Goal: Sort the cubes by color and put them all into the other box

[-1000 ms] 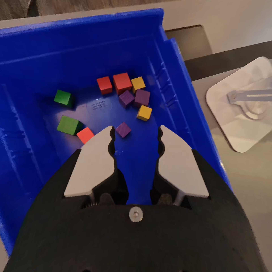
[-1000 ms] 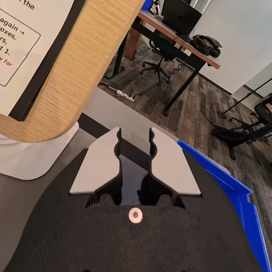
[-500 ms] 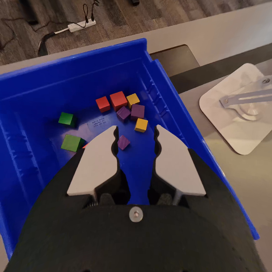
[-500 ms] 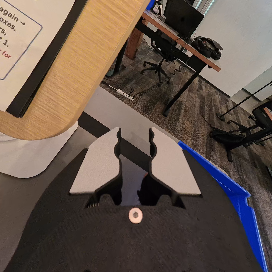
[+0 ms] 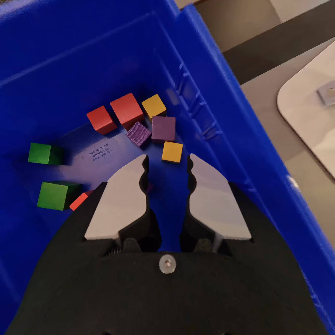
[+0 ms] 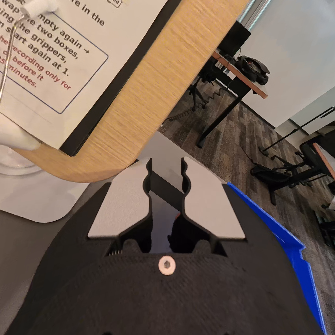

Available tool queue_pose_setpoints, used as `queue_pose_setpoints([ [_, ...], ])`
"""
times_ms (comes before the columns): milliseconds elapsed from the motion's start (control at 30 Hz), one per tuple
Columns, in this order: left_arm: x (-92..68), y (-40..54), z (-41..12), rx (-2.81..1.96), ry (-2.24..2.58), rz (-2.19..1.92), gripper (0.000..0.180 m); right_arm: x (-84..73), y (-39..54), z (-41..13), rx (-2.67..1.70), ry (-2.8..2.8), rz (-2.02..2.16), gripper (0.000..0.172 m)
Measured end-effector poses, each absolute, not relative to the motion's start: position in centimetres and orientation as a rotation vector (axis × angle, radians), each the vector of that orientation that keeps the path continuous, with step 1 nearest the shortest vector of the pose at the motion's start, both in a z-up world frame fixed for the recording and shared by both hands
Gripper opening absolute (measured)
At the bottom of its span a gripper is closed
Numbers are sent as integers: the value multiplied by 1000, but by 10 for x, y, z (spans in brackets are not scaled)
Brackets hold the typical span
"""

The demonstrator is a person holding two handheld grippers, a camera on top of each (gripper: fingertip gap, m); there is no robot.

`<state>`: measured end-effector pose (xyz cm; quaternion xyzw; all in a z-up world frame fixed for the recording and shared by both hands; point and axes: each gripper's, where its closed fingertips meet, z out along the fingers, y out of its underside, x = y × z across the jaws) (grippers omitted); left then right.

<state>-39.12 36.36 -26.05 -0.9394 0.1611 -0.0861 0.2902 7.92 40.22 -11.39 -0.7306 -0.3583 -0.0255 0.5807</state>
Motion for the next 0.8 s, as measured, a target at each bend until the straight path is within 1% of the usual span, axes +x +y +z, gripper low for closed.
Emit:
queue_pose_setpoints([
  [200, -392, 367, -274, -2503, 517, -206, 38, 86, 405, -118, -1739, -808, 5, 33],
  [267, -388, 368, -279, -2504, 553, -212, 34, 88, 406, -119, -1742, -806, -4, 33],
  [367, -385, 372, -285, -2499, 602, -166, 23, 88, 407, -120, -1740, -814, -13, 33],
  [567, -391, 372, -283, -2501, 615, -110, 23, 84, 406, -125, -1742, -835, -22, 33],
  [700, -397, 370, -260, -2455, 514, -193, 23, 87, 406, -120, -1729, -831, -63, 33],
  [800, -397, 367, -217, -2331, 436, -310, 23, 95, 405, -101, -1666, -805, -133, 33],
])
